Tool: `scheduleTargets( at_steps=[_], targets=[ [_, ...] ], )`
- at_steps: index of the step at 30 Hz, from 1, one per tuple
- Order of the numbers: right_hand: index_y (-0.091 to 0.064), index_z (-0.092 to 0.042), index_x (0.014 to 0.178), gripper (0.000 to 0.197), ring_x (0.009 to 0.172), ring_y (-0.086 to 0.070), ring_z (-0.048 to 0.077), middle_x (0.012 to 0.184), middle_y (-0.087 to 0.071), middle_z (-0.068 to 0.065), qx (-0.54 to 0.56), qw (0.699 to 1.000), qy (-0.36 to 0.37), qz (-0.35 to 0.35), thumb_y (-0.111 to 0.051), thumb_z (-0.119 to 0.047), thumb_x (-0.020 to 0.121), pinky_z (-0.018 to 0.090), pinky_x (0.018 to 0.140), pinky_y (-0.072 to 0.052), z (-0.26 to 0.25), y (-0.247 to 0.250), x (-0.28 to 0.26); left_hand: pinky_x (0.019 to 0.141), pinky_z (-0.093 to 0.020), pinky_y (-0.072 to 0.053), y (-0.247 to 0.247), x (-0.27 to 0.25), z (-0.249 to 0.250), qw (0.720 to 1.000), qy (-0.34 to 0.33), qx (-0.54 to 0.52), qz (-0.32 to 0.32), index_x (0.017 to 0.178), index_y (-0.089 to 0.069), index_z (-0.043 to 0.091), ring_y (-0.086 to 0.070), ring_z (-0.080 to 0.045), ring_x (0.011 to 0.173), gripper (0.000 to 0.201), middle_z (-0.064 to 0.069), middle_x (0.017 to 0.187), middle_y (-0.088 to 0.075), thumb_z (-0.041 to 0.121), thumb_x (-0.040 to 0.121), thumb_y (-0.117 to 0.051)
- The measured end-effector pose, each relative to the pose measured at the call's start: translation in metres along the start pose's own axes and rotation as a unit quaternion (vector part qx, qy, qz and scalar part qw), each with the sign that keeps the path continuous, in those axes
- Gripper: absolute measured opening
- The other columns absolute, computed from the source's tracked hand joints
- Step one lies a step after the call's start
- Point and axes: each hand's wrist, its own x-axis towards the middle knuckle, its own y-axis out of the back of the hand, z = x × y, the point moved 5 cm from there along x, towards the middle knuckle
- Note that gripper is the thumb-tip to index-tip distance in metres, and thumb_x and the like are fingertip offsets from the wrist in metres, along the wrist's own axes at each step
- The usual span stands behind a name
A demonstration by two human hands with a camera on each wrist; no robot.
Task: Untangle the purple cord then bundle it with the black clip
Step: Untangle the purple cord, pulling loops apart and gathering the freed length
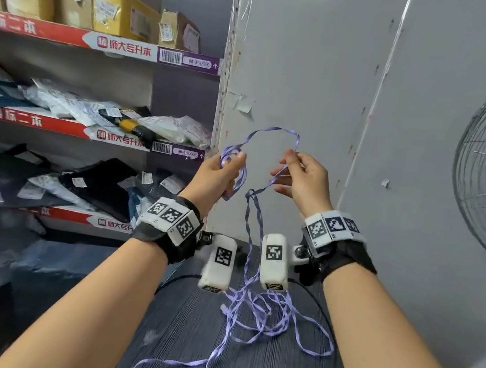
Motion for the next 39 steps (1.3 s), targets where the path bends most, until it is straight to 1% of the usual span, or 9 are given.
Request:
scheduleTargets(
  at_steps=[5, 9, 15, 18, 21, 25, 32, 35, 39],
  targets=[
    [-0.063, -0.015, 0.080, 0.021, 0.061, -0.060, 0.012, 0.074, -0.067, 0.002, -0.010, 0.999, -0.023, -0.030, -0.058, -0.032, 0.091, 0.018, 0.049, -0.046, 0.023, -0.009, -0.004, 0.043, -0.020, -0.026, 0.001, -0.006, -0.022, 0.998, 0.017, 0.062, -0.020, 0.061, -0.032, 0.023, -0.027, -0.008, 0.039, 0.043, 0.008, 0.046, -0.033, 0.013, 0.090, -0.062],
    [-0.066, -0.020, 0.071, 0.019, 0.053, -0.044, 0.007, 0.069, -0.064, -0.002, -0.050, 0.998, 0.002, -0.034, -0.066, -0.033, 0.085, 0.011, 0.047, -0.036, 0.035, -0.020, -0.002, 0.052, -0.026, -0.029, -0.001, -0.011, -0.031, 0.991, 0.018, 0.120, -0.053, 0.055, -0.056, 0.028, -0.034, -0.009, 0.048, 0.038, -0.011, 0.078, -0.052, 0.010, 0.086, -0.066],
    [-0.069, -0.012, 0.084, 0.019, 0.062, -0.057, 0.012, 0.073, -0.062, 0.004, -0.004, 0.997, -0.003, -0.072, -0.064, -0.030, 0.087, 0.018, 0.051, -0.044, 0.047, -0.040, -0.002, 0.048, -0.015, -0.036, 0.015, -0.004, -0.049, 0.991, 0.010, 0.136, -0.009, 0.071, -0.038, 0.015, -0.045, 0.002, 0.043, 0.033, -0.003, 0.070, -0.055, 0.004, 0.084, -0.067],
    [-0.063, -0.010, 0.093, 0.012, 0.077, -0.065, 0.019, 0.082, -0.064, 0.005, 0.082, 0.992, -0.038, -0.091, -0.051, -0.009, 0.093, 0.029, 0.068, -0.057, 0.064, -0.049, -0.008, 0.048, -0.017, -0.038, 0.027, -0.003, -0.052, 0.995, 0.010, 0.097, 0.020, 0.068, -0.039, 0.016, -0.048, 0.002, 0.043, 0.035, 0.004, 0.061, -0.058, 0.000, 0.086, -0.064],
    [-0.055, -0.017, 0.088, 0.028, 0.085, -0.063, 0.012, 0.086, -0.063, -0.002, -0.010, 0.993, 0.004, -0.114, -0.051, 0.009, 0.082, 0.030, 0.081, -0.054, 0.086, -0.062, -0.016, 0.053, -0.017, -0.043, 0.037, -0.001, -0.056, 0.994, 0.009, 0.094, 0.046, 0.080, -0.055, 0.010, -0.059, 0.000, 0.052, 0.015, 0.007, 0.064, -0.067, 0.000, 0.085, -0.065],
    [-0.052, -0.027, 0.096, 0.027, 0.091, -0.065, 0.012, 0.095, -0.067, -0.001, -0.062, 0.986, -0.004, -0.157, -0.068, -0.011, 0.082, 0.024, 0.082, -0.052, 0.115, -0.086, -0.025, 0.049, -0.024, -0.040, 0.048, -0.001, -0.067, 0.994, 0.024, 0.079, 0.072, 0.071, -0.044, 0.014, -0.057, -0.012, 0.055, 0.028, -0.009, 0.074, -0.062, 0.002, 0.085, -0.065],
    [-0.070, -0.019, 0.092, 0.008, 0.084, -0.065, 0.012, 0.087, -0.069, -0.005, -0.144, 0.970, -0.015, -0.194, -0.066, -0.018, 0.086, 0.020, 0.079, -0.047, 0.154, -0.099, -0.033, 0.045, -0.016, -0.037, 0.072, -0.005, -0.069, 0.991, 0.030, 0.072, 0.112, 0.064, -0.038, 0.019, -0.043, 0.002, 0.038, 0.038, 0.014, 0.045, -0.050, 0.001, 0.086, -0.063],
    [-0.071, -0.020, 0.099, 0.013, 0.080, -0.067, 0.016, 0.088, -0.070, -0.003, -0.203, 0.961, -0.052, -0.180, -0.063, -0.021, 0.088, 0.012, 0.065, -0.048, 0.176, -0.086, -0.031, 0.052, -0.020, -0.035, 0.086, -0.005, -0.072, 0.986, 0.026, 0.065, 0.149, 0.061, -0.037, 0.022, -0.043, 0.002, 0.039, 0.041, 0.016, 0.044, -0.049, 0.003, 0.088, -0.060],
    [-0.072, -0.027, 0.096, 0.014, 0.075, -0.064, 0.020, 0.086, -0.069, -0.001, -0.299, 0.929, -0.119, -0.184, -0.059, -0.024, 0.090, 0.030, 0.070, -0.051, 0.208, -0.064, -0.034, 0.052, -0.020, -0.035, 0.100, -0.007, -0.079, 0.982, 0.026, 0.050, 0.181, 0.061, -0.041, 0.027, -0.042, 0.000, 0.040, 0.041, 0.012, 0.052, -0.048, 0.002, 0.089, -0.059]
  ],
)
